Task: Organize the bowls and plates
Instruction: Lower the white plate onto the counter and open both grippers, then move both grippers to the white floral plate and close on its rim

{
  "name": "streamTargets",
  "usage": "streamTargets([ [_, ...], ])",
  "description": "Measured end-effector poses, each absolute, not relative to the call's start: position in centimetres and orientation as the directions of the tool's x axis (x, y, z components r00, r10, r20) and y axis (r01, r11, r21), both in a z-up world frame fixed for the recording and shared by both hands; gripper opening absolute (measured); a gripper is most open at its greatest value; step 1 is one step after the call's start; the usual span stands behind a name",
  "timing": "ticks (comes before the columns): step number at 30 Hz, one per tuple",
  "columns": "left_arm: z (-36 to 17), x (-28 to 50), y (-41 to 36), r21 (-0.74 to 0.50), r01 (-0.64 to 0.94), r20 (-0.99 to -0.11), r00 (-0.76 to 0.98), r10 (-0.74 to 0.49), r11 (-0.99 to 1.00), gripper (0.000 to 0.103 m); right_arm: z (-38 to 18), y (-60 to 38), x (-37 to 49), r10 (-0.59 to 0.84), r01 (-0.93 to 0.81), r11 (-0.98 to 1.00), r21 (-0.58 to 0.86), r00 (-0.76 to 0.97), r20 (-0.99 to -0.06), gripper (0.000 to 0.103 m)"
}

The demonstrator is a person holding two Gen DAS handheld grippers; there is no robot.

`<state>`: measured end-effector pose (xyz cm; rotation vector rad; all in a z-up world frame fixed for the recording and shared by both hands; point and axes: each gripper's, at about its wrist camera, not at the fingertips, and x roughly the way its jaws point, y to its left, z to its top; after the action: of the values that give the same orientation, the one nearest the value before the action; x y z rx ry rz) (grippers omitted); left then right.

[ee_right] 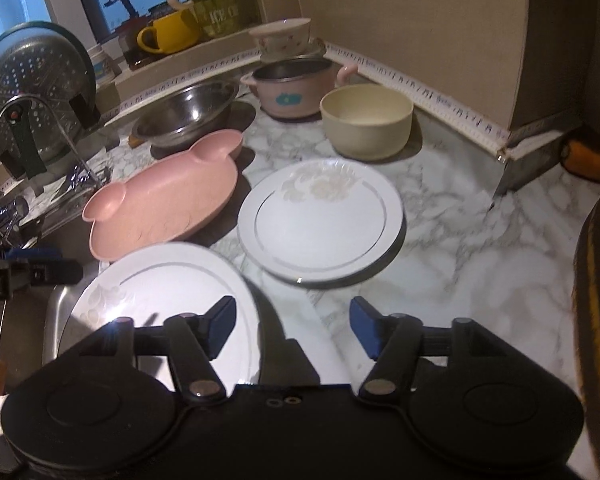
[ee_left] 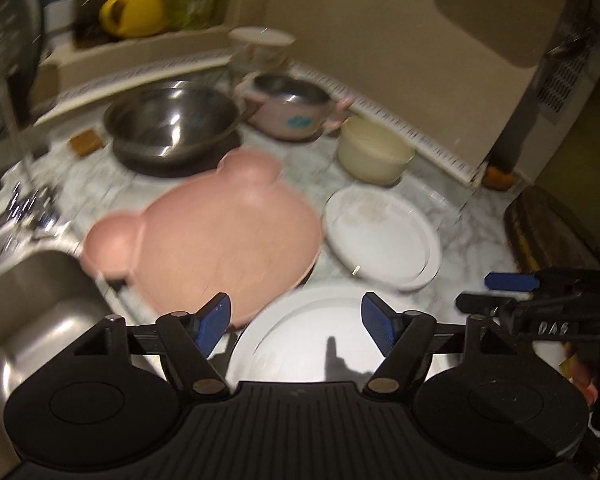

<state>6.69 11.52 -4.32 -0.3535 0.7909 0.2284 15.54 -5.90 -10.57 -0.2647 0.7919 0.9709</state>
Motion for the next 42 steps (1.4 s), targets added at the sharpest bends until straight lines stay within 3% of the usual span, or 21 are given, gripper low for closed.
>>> streamTargets([
  [2,-3.5,8.2,11.1,-0.203,-0.295,-0.707,0.704,0.068,0.934,0.078,-10.2,-5.9,16.1,0.635,-0.818,0.56,0.13,0.324,-0.701,0.07],
  [11,-3.9,16.1,10.4,-0.183,-0.219,-0.745,0.667,0.01,0.959,0.079,-9.6,-5.9,19.6,0.631,-0.805,0.579,0.129,0.342,-0.696,0.087],
  [13,-4.1,17.4,10.1,-0.188,-0.194,-0.75,0.662,-0.013,0.963,0.079,-9.6,-5.9,20.5,0.629,-0.8,0.583,0.14,0.336,-0.701,0.094],
  [17,-5.0,20.6,10.3,-0.208,-0.185,-0.77,0.637,-0.044,0.96,0.079,-9.7,-5.7,21.7,0.626,-0.796,0.585,0.156,0.321,-0.71,0.097],
  [30,-9.7,27.4,13.6,-0.321,-0.275,-0.833,0.538,-0.132,0.906,0.079,-11.9,-3.6,26.2,0.595,-0.756,0.613,0.229,0.252,-0.763,0.096],
  [38,-11.0,28.5,13.5,-0.318,-0.29,-0.847,0.515,-0.133,0.902,0.078,-13.1,-2.7,27.2,0.582,-0.753,0.613,0.239,0.225,-0.781,0.084],
  [39,-11.0,28.6,13.4,-0.312,-0.289,-0.849,0.512,-0.129,0.905,0.077,-13.2,-2.6,27.3,0.583,-0.755,0.609,0.244,0.217,-0.783,0.079],
  [41,-11.2,28.8,13.3,-0.309,-0.291,-0.856,0.5,-0.131,0.906,0.059,-13.5,-2.4,27.4,0.58,-0.756,0.605,0.25,0.204,-0.788,0.074],
  [42,-11.4,28.9,13.3,-0.312,-0.295,-0.861,0.49,-0.138,0.903,0.057,-13.5,-2.4,27.5,0.579,-0.756,0.605,0.251,0.201,-0.79,0.073],
])
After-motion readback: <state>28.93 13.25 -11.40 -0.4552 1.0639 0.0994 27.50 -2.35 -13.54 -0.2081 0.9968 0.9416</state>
